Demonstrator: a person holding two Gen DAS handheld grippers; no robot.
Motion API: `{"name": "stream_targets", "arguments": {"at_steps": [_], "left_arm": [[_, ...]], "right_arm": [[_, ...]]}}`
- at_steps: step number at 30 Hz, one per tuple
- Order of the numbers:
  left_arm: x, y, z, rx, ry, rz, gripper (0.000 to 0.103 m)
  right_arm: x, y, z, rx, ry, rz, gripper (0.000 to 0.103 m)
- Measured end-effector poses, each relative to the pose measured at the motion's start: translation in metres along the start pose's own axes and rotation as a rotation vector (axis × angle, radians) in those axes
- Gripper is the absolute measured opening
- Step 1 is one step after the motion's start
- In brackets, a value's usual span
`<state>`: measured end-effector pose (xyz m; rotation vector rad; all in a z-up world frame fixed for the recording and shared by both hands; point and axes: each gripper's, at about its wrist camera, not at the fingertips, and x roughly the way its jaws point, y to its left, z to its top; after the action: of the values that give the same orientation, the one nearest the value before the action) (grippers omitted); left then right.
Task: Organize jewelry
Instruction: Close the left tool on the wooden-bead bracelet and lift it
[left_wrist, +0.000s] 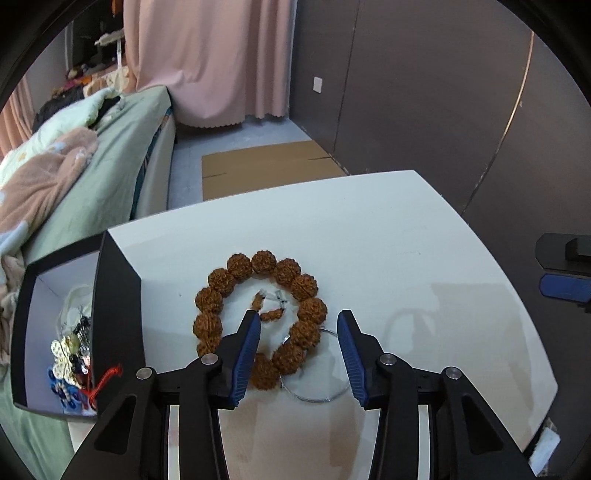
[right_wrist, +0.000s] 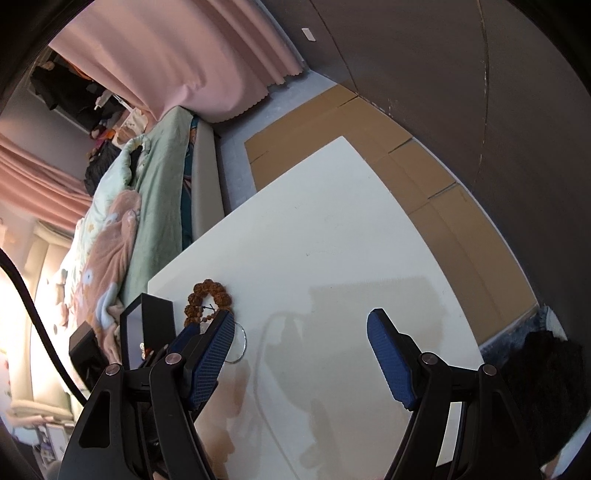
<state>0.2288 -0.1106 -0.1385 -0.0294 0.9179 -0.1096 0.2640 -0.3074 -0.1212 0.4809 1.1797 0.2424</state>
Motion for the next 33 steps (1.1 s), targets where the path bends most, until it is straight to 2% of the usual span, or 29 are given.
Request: {"name": "stream_targets", "arguments": {"at_steps": [5,7,8,11,13,14,16,20,33], "left_arm": [[0.008,-0.009,0.001,0.076,0.01,0.027,0.045],[0.01,-0.014,0.0,0.105,0.028,-0.004,0.045],[0.014,-0.017,-0.002,0.11,0.066,-0.021,0.044],[0.017,-0.022,-0.006,0.152,0.06,0.01,0.044],[0.016,-0.014,-0.004,0.105,0.07,-0.026,0.041],[0.015,-0.01,-0.003,0.084,0.074,-0.056,0.031],[0.014,-0.006,-0.003,0.072,0.084,-0.069,0.02],[0.009,-0.01,-0.009,0.096,0.075,-0.044,0.019],[-0.061,0.031,0.013,-0.126,-0.103,-0.189,0.019]], "right_arm": [[0.005,0.001,0.003,-0.008,0.016,-0.005,0.075],[0.007,0.004,0.003,-0.019,0.021,-0.006,0.075],[0.008,0.004,0.003,-0.022,0.024,-0.006,0.075],[0.011,0.005,0.003,-0.029,0.034,-0.007,0.075],[0.012,0.004,0.003,-0.031,0.037,-0.009,0.075],[0.012,0.004,0.003,-0.032,0.037,-0.01,0.075],[0.013,0.004,0.003,-0.033,0.038,-0.013,0.075],[0.015,0.004,0.001,-0.04,0.045,-0.021,0.075],[0.02,0.014,-0.01,-0.099,0.06,-0.027,0.075]]}}
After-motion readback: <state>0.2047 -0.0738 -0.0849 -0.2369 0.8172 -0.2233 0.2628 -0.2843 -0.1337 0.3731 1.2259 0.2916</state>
